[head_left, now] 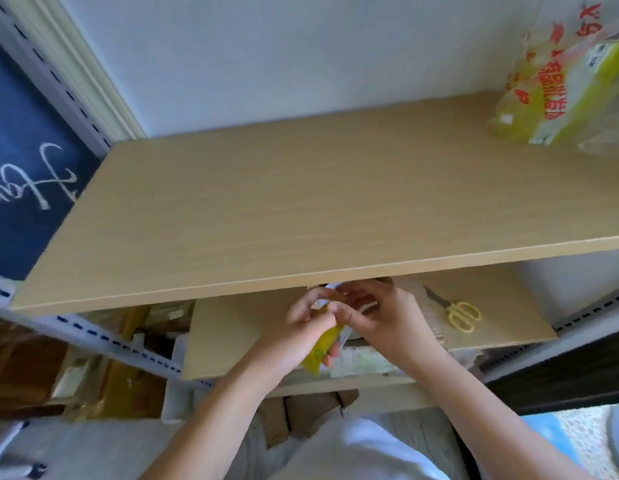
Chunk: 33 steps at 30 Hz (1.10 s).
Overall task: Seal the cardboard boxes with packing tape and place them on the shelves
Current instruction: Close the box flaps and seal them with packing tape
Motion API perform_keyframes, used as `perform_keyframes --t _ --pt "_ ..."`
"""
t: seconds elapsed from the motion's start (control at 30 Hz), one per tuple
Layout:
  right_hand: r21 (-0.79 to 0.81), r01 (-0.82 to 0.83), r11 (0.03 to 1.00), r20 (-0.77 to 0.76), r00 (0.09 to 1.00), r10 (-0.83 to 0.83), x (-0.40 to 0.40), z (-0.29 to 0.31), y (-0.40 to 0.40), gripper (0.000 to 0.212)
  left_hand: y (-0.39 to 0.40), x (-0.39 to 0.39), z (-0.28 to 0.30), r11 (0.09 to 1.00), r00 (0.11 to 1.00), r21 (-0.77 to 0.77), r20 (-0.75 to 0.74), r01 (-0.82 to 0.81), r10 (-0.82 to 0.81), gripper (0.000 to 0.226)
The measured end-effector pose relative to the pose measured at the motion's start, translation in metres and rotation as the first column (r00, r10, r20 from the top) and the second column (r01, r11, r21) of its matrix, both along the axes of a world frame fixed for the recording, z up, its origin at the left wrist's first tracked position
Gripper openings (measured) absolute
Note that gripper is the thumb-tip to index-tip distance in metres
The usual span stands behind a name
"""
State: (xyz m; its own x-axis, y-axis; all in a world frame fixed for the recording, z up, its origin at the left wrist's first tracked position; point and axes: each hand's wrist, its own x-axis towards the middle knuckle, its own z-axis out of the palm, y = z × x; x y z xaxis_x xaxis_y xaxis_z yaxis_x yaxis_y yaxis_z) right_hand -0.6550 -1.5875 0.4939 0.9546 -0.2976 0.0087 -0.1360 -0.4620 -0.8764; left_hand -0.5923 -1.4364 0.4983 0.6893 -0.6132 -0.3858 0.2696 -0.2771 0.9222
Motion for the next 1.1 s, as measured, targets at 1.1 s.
perform_keyframes --t 1.1 --pt "-0.330 -0.372 0.867 0.222 0.863 0.454 0.065 0.129 0.151 0.017 0.143 -0.042 0.078 0.845 0.842 -0.020 0.076 -0.535 0.534 0.028"
